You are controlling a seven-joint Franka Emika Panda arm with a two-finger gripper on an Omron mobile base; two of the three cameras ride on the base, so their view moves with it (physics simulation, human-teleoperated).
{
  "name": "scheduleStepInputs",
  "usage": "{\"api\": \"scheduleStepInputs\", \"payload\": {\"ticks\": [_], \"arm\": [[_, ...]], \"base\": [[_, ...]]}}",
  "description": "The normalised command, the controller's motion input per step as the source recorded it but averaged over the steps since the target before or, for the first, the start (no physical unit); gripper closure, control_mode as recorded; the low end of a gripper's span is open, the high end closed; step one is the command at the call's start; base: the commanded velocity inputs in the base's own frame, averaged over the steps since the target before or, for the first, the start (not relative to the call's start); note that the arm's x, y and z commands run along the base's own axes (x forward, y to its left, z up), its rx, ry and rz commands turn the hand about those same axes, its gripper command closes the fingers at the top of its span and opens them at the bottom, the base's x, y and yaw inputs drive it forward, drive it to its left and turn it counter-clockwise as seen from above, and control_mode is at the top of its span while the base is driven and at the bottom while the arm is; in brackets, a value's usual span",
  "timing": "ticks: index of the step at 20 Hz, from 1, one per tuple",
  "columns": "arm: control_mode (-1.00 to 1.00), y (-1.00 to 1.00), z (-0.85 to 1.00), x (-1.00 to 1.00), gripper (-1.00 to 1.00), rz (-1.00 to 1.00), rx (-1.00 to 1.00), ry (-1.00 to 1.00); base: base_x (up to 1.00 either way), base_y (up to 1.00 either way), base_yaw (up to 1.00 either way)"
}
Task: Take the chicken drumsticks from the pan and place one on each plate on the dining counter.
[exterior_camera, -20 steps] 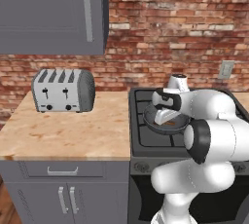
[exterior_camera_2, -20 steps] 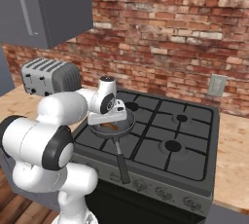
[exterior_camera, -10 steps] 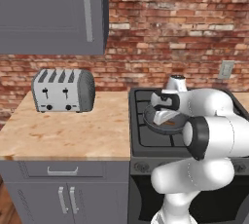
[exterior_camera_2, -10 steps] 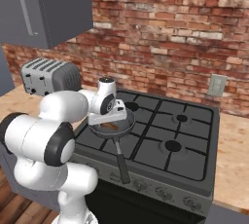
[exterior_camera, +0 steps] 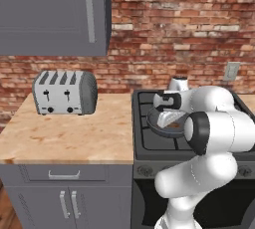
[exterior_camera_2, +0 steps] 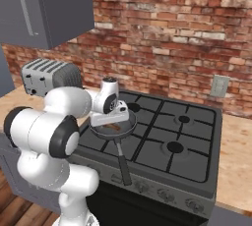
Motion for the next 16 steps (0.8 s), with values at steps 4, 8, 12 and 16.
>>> {"api": "scheduleStepInputs", "payload": {"ticks": [4, 8, 12, 16], "arm": [[-1.0, 0.0, -0.08, 0.17, -1.0, 0.07, 0.0, 0.0], [-1.0, 0.0, -0.09, 0.13, -1.0, 0.08, 0.0, 0.0], [-1.0, 0.01, -0.21, 0.0, -1.0, 0.08, 0.0, 0.02], [-1.0, 0.03, -0.26, 0.0, -1.0, 0.08, 0.0, 0.01]], "base": [[0.0, 0.0, 0.0], [0.0, 0.0, 0.0], [0.0, 0.0, 0.0], [0.0, 0.0, 0.0]]}}
